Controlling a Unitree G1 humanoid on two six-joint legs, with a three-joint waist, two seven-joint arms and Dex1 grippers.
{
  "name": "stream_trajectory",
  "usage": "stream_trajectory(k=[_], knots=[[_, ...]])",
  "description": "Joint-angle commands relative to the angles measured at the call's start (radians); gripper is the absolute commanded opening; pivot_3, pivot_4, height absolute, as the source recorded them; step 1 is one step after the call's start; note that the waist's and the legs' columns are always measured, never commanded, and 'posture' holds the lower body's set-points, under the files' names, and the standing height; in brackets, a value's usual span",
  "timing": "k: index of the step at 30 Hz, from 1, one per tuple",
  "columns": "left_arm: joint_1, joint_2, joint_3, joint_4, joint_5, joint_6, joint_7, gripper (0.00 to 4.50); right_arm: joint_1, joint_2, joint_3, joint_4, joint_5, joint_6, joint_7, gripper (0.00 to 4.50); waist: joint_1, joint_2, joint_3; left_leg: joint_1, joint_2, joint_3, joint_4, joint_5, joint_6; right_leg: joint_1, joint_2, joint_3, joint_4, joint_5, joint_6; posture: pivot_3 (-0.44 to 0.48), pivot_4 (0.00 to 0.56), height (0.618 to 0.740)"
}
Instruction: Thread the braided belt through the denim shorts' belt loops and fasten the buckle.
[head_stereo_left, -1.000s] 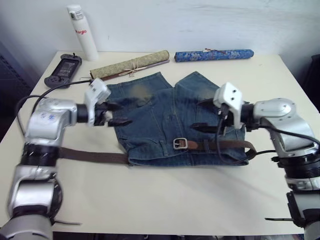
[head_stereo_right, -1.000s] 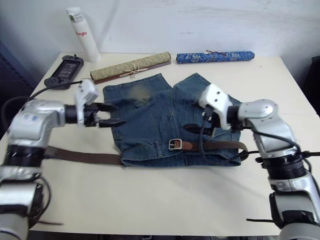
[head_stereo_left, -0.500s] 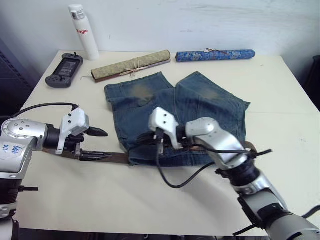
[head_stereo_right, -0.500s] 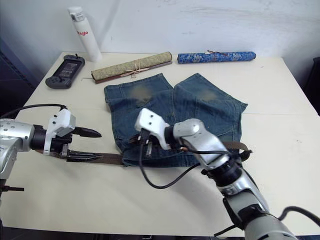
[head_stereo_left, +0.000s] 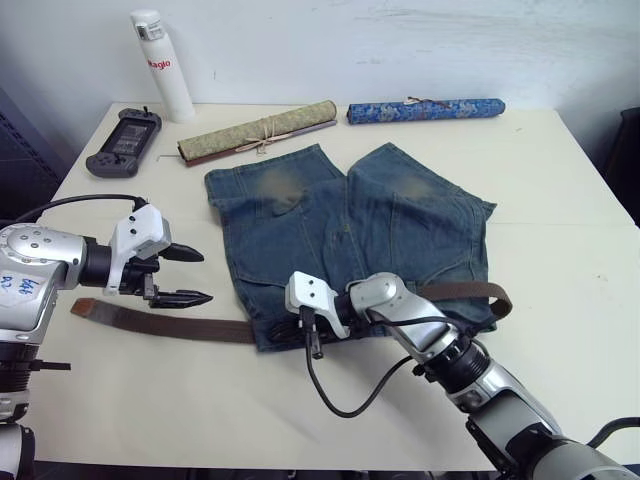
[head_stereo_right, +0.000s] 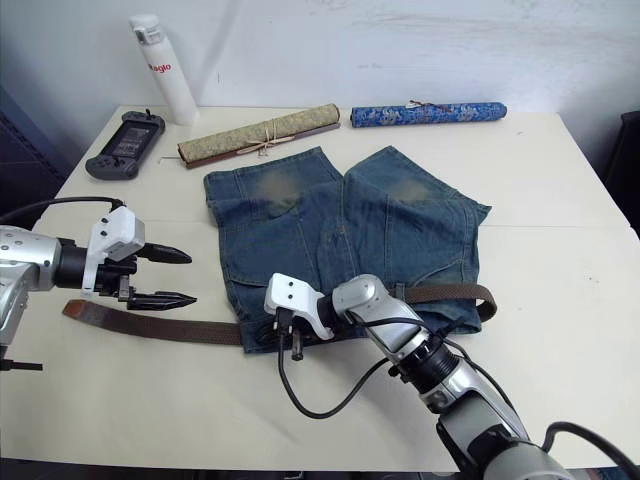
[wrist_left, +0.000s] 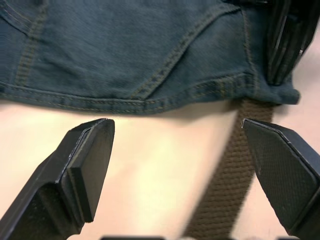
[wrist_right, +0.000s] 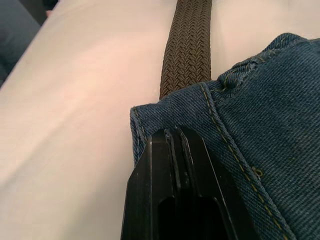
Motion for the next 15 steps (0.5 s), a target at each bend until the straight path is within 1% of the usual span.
stream_trajectory(k=[1,2,4,6,7,8,10,12,13,15], knots=[[-0.018,0.006,-0.006,0.014,-0.002,-0.015,-0.017,4.50,-0.002,-0.011,-0.009,0.013,-0.007,-0.009,0.024,0.02,0.000,0.000,0.000,0.000,0.000,0.000,0.000,0.000,0.000,0.000,0.000,0.000,0.000,0.000,0.000,0.000,0.150,0.686],[-0.019,0.006,-0.008,0.018,-0.004,-0.014,-0.017,4.50,-0.005,-0.008,-0.019,0.017,-0.005,-0.013,0.022,0.02,0.000,0.000,0.000,0.000,0.000,0.000,0.000,0.000,0.000,0.000,0.000,0.000,0.000,0.000,0.000,0.000,0.150,0.686],[-0.003,0.003,0.019,0.021,-0.035,0.011,-0.018,4.50,-0.038,0.004,-0.133,-0.014,0.077,0.046,0.002,0.02,0.001,0.000,0.000,0.000,0.000,0.000,0.000,0.000,0.000,0.000,0.000,0.000,0.000,0.000,0.000,0.000,0.150,0.686],[0.016,-0.010,0.090,0.006,-0.120,0.100,-0.007,4.50,-0.075,-0.006,-0.263,-0.076,0.177,0.134,-0.015,0.02,0.002,0.000,0.000,0.000,0.000,0.000,0.000,0.000,0.000,0.000,0.000,0.000,0.000,0.000,0.000,0.000,0.150,0.686],[0.026,-0.013,0.131,-0.006,-0.168,0.165,0.003,4.50,-0.087,-0.028,-0.305,-0.108,0.207,0.172,-0.016,0.02,0.002,0.000,0.000,-0.001,0.000,0.000,0.001,0.000,0.000,0.000,0.000,0.000,0.000,0.000,0.000,0.000,0.150,0.686],[0.046,-0.016,0.193,-0.023,-0.228,0.254,0.023,4.50,-0.093,-0.076,-0.337,-0.152,0.244,0.225,0.010,0.02,0.003,0.000,0.000,-0.001,0.000,0.000,0.001,0.000,0.000,0.000,0.000,0.000,-0.001,0.000,0.000,0.000,0.150,0.686],[0.075,-0.017,0.270,-0.051,-0.300,0.369,0.061,4.50,-0.093,-0.138,-0.361,-0.203,0.284,0.289,0.036,0.02,0.003,0.000,0.000,-0.001,0.000,-0.001,0.000,0.000,0.000,0.000,0.000,0.000,-0.001,0.000,0.000,0.000,0.150,0.686],[0.104,-0.015,0.362,-0.082,-0.406,0.565,0.107,4.50,-0.089,-0.188,-0.378,-0.232,0.306,0.320,0.047,0.02,0.002,0.000,0.000,-0.001,0.000,-0.002,-0.001,0.000,0.000,0.001,0.000,0.000,-0.007,0.000,0.000,0.000,0.150,0.686],[0.117,-0.014,0.396,-0.098,-0.446,0.634,0.122,4.50,-0.087,-0.204,-0.383,-0.242,0.315,0.330,0.050,0.02,0.002,0.000,0.000,-0.001,0.000,-0.002,-0.002,0.000,0.000,0.001,0.000,0.000,-0.008,0.000,0.000,0.000,0.150,0.686],[0.172,-0.021,0.487,-0.162,-0.510,0.731,0.162,4.50,-0.087,-0.245,-0.391,-0.261,0.334,0.355,0.065,0.02,-0.003,0.000,0.000,0.000,0.000,-0.001,-0.002,0.000,0.000,0.001,0.000,0.001,-0.008,0.000,0.000,0.000,0.150,0.686]])
